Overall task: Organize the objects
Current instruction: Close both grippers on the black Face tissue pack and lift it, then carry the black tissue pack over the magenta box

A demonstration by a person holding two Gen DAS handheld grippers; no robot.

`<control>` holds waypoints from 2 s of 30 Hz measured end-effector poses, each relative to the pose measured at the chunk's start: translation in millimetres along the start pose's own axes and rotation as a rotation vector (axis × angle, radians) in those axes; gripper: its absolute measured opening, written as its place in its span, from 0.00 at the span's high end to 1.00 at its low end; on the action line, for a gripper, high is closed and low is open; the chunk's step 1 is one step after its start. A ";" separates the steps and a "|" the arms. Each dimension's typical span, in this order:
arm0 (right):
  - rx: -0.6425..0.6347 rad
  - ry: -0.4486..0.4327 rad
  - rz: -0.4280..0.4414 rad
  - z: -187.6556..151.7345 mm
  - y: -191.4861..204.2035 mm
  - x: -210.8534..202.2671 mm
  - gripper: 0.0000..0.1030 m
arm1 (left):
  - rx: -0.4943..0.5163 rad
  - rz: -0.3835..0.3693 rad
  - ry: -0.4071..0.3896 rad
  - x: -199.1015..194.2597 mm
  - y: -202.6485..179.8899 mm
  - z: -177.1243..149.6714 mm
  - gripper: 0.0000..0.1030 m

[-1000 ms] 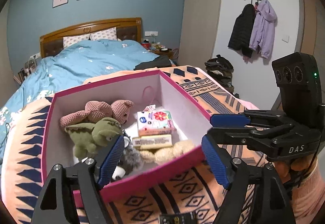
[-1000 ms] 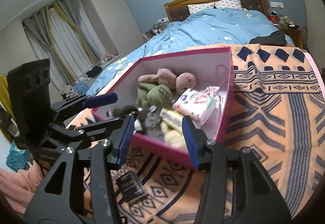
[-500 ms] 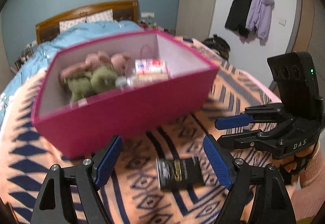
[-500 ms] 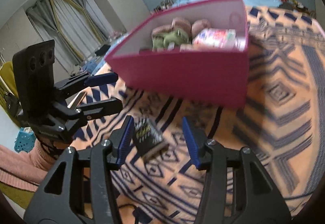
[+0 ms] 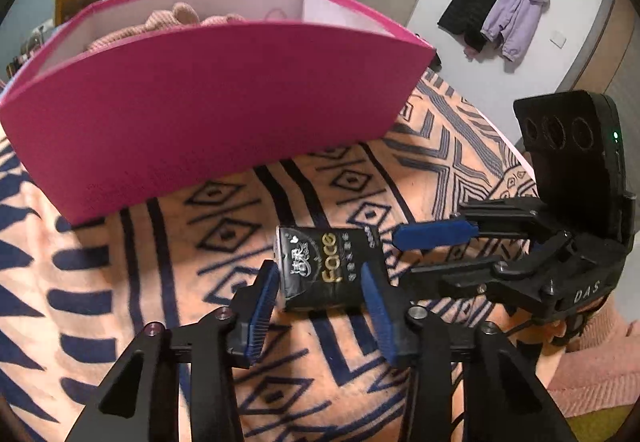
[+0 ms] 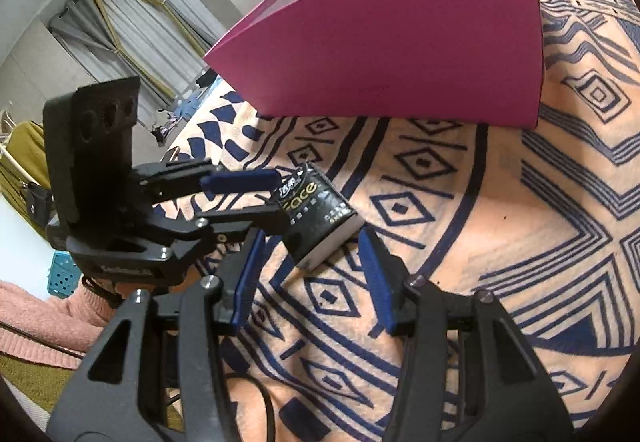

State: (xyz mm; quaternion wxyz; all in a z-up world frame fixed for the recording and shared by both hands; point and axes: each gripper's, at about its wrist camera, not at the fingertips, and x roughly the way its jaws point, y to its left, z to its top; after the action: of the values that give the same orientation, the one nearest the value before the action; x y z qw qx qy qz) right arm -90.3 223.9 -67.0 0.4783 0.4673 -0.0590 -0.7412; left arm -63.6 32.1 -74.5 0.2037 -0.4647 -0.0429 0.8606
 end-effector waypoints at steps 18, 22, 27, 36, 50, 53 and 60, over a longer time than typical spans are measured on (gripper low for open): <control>0.068 -0.024 -0.024 -0.6 -21.8 -9.1 0.59 | -0.044 -0.051 0.020 8.5 -9.3 -1.0 0.65; 0.066 -0.013 -0.021 -3.3 -21.7 -8.9 0.63 | -0.049 -0.048 0.017 6.8 -8.4 -0.1 0.69; 0.068 -0.019 -0.033 -6.2 -23.8 -11.2 0.68 | -0.046 -0.045 0.018 7.7 -10.4 -0.3 0.69; 0.056 -0.040 -0.052 -3.8 -21.2 -14.9 0.68 | -0.033 -0.045 0.001 3.1 -19.0 2.6 0.69; 0.025 -0.085 -0.080 4.9 -10.4 -27.4 0.68 | 0.001 -0.038 -0.037 -7.2 -32.4 8.9 0.69; 0.022 -0.092 -0.082 6.2 -9.5 -29.2 0.68 | 0.008 -0.038 -0.044 -9.1 -34.7 10.4 0.69; 0.014 -0.107 -0.087 6.8 -7.2 -38.0 0.68 | 0.014 -0.038 -0.057 -12.3 -37.4 13.8 0.69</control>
State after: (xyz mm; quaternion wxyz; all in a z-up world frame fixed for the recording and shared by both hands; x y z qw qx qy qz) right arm -96.1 254.4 -42.9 0.4385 0.4327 -0.0694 -0.7847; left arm -57.3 63.0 -47.2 0.2220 -0.4377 -0.0517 0.8697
